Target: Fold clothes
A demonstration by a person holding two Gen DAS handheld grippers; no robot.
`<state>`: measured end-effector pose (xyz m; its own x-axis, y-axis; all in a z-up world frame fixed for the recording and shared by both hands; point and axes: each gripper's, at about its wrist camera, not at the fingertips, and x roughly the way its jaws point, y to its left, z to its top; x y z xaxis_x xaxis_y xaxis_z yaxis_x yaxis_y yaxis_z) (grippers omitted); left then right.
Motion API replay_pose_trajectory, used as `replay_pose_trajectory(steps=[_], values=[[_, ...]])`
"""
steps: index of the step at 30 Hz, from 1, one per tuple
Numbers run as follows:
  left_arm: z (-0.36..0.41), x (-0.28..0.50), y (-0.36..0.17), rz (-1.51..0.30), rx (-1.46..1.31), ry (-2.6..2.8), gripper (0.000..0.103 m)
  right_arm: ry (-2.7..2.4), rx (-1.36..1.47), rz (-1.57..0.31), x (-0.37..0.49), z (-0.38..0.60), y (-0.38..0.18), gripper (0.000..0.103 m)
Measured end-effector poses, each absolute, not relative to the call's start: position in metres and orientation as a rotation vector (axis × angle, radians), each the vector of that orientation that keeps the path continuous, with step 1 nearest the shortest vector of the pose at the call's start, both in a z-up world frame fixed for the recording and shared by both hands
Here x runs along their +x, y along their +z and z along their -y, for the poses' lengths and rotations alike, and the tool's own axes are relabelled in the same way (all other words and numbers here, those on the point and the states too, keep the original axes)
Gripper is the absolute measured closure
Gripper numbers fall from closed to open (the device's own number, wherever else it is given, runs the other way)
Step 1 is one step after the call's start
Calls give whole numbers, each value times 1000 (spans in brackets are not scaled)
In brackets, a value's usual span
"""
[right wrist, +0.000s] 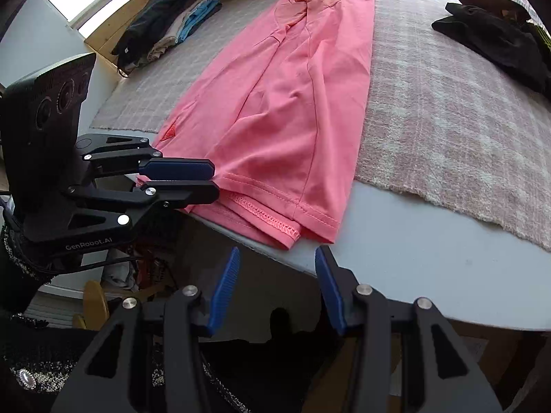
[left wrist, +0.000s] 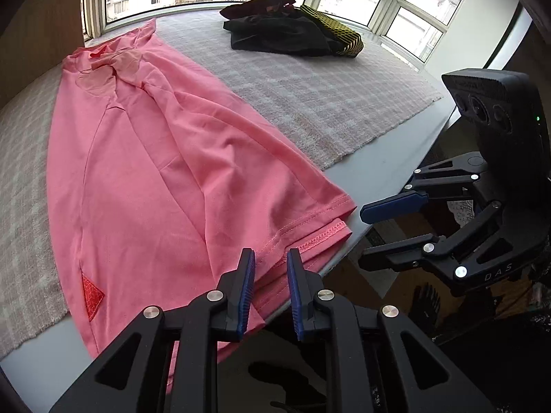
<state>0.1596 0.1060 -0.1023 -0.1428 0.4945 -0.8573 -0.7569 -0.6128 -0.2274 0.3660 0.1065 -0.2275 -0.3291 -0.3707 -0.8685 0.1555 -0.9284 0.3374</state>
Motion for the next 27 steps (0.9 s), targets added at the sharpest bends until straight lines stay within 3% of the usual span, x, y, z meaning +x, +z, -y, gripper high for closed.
replay_pose_trajectory(steps=[3,5,8,9,17,21,27], values=[[-112,153,-112,-384,-1287,1851,86,-2322,1567,275,364,-96,-228,61],[-111,152,-111,-385,-1273,1838,87,-2333,1573,256,362,-91,-231,71],[-109,149,-109,-369,-1279,1810,101,-2357,1566,283,359,-93,-233,79],[-108,147,-108,-352,-1282,1799,102,-2362,1568,296,358,-94,-233,84],[-101,139,-97,-290,-1268,1771,102,-2410,1582,280,362,-98,-228,85],[-98,138,-90,-265,-1262,1755,102,-2418,1615,259,361,-100,-228,99],[-77,146,-63,-285,-1212,1802,102,-2454,1660,326,375,-121,-221,99]])
